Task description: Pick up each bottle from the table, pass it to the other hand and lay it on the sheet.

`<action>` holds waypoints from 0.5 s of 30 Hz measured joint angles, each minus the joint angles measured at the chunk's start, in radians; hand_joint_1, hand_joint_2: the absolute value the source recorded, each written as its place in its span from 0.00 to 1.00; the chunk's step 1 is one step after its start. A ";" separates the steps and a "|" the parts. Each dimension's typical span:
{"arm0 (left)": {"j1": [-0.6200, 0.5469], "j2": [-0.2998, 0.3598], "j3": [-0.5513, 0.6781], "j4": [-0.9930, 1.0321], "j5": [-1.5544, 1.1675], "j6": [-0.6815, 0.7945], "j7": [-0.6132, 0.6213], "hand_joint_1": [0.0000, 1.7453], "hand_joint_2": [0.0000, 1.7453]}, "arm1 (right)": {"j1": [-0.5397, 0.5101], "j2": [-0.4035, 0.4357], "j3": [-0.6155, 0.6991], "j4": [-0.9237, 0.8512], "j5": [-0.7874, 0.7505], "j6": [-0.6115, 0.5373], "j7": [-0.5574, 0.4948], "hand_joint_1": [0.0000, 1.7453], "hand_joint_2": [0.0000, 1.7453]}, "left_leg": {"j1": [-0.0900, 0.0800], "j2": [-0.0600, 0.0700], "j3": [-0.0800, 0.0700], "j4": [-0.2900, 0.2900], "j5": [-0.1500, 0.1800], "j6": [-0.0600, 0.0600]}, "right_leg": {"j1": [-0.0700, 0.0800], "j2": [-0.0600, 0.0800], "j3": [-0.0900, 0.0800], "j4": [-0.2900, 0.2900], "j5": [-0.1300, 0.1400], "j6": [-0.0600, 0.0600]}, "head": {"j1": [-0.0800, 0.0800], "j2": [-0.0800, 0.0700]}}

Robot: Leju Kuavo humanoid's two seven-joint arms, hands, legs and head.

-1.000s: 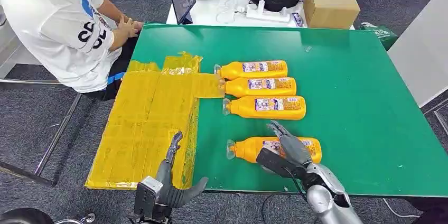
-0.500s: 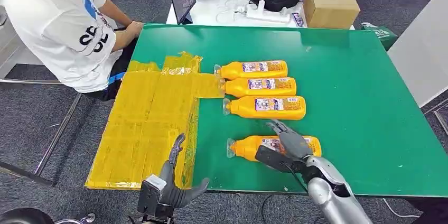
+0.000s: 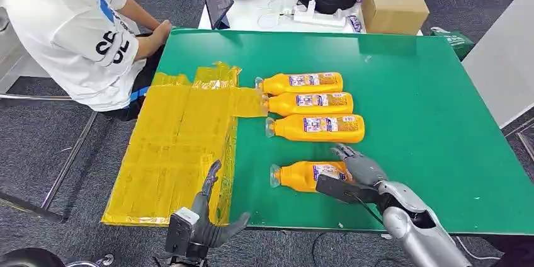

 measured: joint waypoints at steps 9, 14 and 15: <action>-0.003 -0.001 0.000 0.007 0.000 -0.002 0.000 0.00 1.00 | -0.003 -0.034 0.019 -0.009 -0.017 0.021 0.011 0.00 1.00 | 0.000 0.000 0.000 0.000 0.000 0.000 | 0.000 0.000 0.000 0.000 0.000 0.000 | 0.000 0.000; -0.004 -0.001 0.000 0.014 0.002 -0.002 0.000 0.00 1.00 | 0.019 -0.076 0.027 -0.042 -0.026 0.038 0.039 0.93 1.00 | 0.000 0.000 0.000 0.000 0.000 0.000 | 0.000 0.000 0.000 0.000 0.000 0.000 | 0.000 0.000; -0.005 -0.001 0.000 0.016 0.002 -0.002 0.000 0.00 1.00 | 0.021 -0.082 0.028 -0.043 -0.029 0.044 0.043 0.97 1.00 | 0.000 0.000 0.000 0.000 0.000 0.000 | 0.000 0.000 0.000 0.000 0.000 0.000 | 0.000 0.000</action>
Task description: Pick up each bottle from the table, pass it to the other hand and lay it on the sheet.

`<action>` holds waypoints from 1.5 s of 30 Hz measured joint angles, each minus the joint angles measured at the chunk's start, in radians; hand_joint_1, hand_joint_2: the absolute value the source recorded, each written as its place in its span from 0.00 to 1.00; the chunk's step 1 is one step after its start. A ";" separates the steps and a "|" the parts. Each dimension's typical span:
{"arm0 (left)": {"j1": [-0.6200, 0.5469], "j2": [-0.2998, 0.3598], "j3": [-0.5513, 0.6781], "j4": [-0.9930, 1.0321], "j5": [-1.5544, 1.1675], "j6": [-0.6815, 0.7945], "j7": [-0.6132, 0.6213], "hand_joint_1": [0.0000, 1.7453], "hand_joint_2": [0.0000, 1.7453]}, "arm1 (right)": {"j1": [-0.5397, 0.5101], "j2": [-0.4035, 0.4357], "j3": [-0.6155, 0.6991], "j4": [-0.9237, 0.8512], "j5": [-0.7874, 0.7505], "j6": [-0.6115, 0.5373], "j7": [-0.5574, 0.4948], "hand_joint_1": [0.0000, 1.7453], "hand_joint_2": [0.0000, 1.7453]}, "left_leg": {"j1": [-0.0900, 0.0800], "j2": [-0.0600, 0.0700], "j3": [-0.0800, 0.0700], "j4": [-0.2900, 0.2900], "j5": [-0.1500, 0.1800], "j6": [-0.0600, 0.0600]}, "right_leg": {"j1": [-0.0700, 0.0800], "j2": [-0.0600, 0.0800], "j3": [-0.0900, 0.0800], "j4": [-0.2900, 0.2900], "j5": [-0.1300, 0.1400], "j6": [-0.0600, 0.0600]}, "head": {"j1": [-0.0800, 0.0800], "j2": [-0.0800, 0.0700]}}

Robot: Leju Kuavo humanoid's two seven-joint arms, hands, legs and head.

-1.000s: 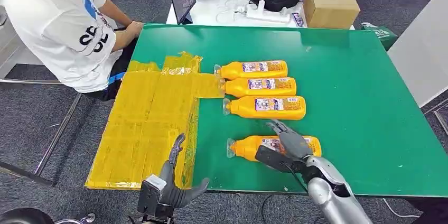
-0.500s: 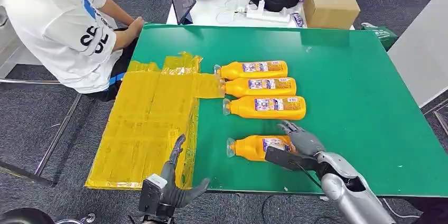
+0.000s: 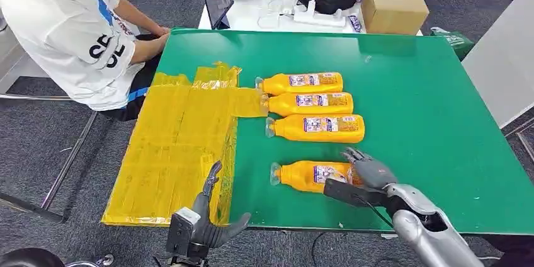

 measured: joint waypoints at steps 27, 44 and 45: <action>-0.001 -0.005 -0.008 -0.026 0.179 -0.073 0.013 0.00 1.00 | 0.236 0.228 -0.133 -0.241 0.093 -0.652 -0.389 1.00 1.00 | 0.003 0.002 0.000 0.000 0.000 -0.001 | 0.003 0.002 -0.002 0.001 0.000 -0.001 | 0.000 0.000; -0.070 0.013 -0.082 -0.175 0.398 -0.253 0.090 0.00 1.00 | 0.296 0.678 -0.334 -0.287 -0.041 -0.686 -0.669 1.00 1.00 | 0.001 0.001 0.000 -0.001 0.000 -0.001 | 0.000 0.001 0.000 0.001 0.000 -0.001 | 0.000 0.000; -0.069 0.014 -0.086 -0.183 0.396 -0.267 0.090 0.00 1.00 | 0.296 0.675 -0.314 -0.231 -0.057 -0.680 -0.678 1.00 1.00 | 0.001 0.001 0.000 -0.001 0.000 -0.001 | 0.001 0.001 -0.001 0.001 0.000 -0.001 | 0.000 0.000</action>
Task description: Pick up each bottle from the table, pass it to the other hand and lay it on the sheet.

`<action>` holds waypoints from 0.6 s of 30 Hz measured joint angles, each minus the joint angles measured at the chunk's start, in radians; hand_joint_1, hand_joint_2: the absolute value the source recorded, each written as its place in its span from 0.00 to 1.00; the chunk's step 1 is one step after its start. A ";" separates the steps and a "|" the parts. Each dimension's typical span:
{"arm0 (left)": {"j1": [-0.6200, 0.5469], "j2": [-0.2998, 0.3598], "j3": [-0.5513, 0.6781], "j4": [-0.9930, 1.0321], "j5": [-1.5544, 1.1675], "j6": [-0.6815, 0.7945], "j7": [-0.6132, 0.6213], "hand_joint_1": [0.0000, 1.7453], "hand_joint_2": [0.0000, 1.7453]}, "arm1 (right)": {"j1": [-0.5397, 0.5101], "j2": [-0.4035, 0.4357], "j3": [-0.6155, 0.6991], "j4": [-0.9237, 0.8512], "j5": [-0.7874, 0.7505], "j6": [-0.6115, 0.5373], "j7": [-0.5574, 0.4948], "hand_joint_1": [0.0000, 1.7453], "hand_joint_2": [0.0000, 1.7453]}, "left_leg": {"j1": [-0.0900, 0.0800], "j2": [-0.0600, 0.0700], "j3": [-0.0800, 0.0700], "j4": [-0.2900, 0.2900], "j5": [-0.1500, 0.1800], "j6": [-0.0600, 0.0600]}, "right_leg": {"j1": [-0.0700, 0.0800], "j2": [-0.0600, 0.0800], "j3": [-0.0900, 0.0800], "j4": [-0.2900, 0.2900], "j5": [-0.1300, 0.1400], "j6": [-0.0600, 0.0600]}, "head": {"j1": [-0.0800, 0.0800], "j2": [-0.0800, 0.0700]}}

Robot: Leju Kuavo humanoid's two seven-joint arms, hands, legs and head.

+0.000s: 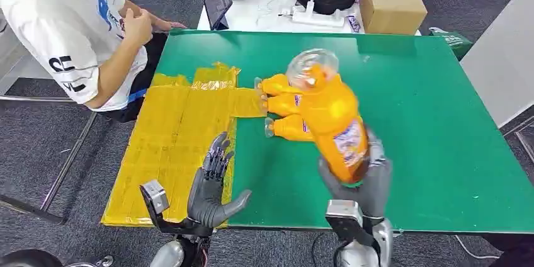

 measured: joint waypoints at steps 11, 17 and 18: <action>0.009 0.005 -0.022 -0.043 -0.021 -0.036 0.009 0.00 1.00 | -0.063 -0.001 0.219 0.388 0.006 -0.014 0.054 1.00 1.00 | 0.002 -0.001 -0.001 0.000 0.000 0.000 | 0.002 0.000 -0.001 0.000 0.000 -0.001 | 0.000 0.000; 0.011 0.006 -0.022 -0.043 -0.035 -0.036 0.028 0.00 1.00 | -0.092 -0.002 0.279 0.447 0.055 -0.068 0.089 1.00 1.00 | 0.002 -0.001 -0.001 0.000 0.000 0.000 | 0.002 0.000 -0.001 0.000 0.000 0.000 | 0.000 0.000; 0.011 0.006 -0.022 -0.042 -0.038 -0.035 0.032 0.00 1.00 | -0.097 -0.002 0.285 0.453 0.059 -0.076 0.094 1.00 1.00 | 0.002 -0.001 -0.001 0.000 0.000 0.000 | 0.002 0.000 -0.001 0.000 0.000 0.000 | 0.000 0.000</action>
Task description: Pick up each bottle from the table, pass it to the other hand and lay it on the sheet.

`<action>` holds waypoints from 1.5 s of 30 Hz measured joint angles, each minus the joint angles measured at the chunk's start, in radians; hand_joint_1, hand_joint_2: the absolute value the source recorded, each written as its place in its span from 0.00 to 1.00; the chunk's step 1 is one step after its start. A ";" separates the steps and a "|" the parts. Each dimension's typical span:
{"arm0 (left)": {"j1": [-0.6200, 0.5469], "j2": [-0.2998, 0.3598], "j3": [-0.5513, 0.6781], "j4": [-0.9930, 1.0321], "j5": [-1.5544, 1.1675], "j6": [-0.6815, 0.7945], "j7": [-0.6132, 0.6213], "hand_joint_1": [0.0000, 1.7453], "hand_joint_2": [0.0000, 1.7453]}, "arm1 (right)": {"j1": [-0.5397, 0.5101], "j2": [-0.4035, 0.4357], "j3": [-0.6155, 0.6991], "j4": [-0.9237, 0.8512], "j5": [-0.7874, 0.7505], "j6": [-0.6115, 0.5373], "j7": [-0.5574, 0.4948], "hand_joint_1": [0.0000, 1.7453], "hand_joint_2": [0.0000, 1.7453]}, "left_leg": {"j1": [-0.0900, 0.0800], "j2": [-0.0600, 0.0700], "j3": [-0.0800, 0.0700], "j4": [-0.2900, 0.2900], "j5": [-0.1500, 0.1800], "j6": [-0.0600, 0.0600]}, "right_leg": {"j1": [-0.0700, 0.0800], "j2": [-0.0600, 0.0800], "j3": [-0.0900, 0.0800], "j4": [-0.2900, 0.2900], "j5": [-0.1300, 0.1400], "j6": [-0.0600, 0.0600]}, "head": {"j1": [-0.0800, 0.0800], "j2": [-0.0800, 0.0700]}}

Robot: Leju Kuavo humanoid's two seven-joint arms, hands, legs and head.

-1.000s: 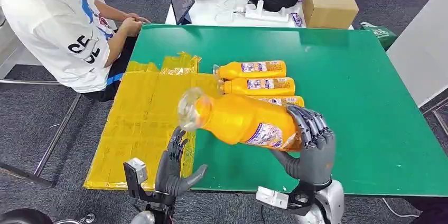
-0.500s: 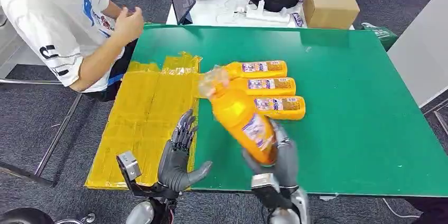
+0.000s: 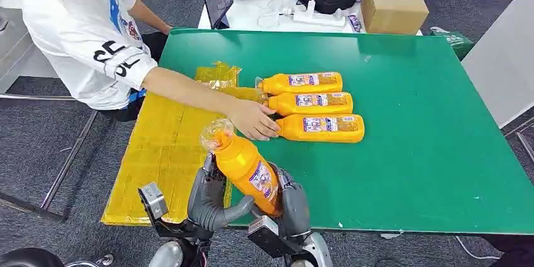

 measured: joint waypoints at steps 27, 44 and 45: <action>0.011 0.000 0.049 0.052 0.146 -0.055 0.033 0.78 1.00 | -0.073 -0.017 0.132 0.113 0.016 0.014 0.021 1.00 1.00 | 0.000 0.001 0.000 0.000 0.000 0.000 | 0.000 0.000 -0.001 0.000 0.000 0.000 | 0.000 0.000; 0.019 0.000 0.057 0.051 0.050 -0.019 -0.001 1.00 1.00 | -0.086 -0.020 0.148 0.130 -0.028 0.075 0.019 0.00 0.00 | 0.000 0.001 0.000 0.000 0.000 0.000 | 0.000 0.000 -0.001 0.000 0.000 0.000 | 0.000 0.000; 0.019 0.000 0.056 0.051 0.046 -0.018 -0.001 1.00 1.00 | -0.085 -0.020 0.148 0.129 -0.033 0.080 0.017 0.00 0.00 | 0.000 0.001 0.000 0.000 0.000 0.000 | 0.000 0.000 -0.001 0.000 0.000 0.000 | 0.000 0.000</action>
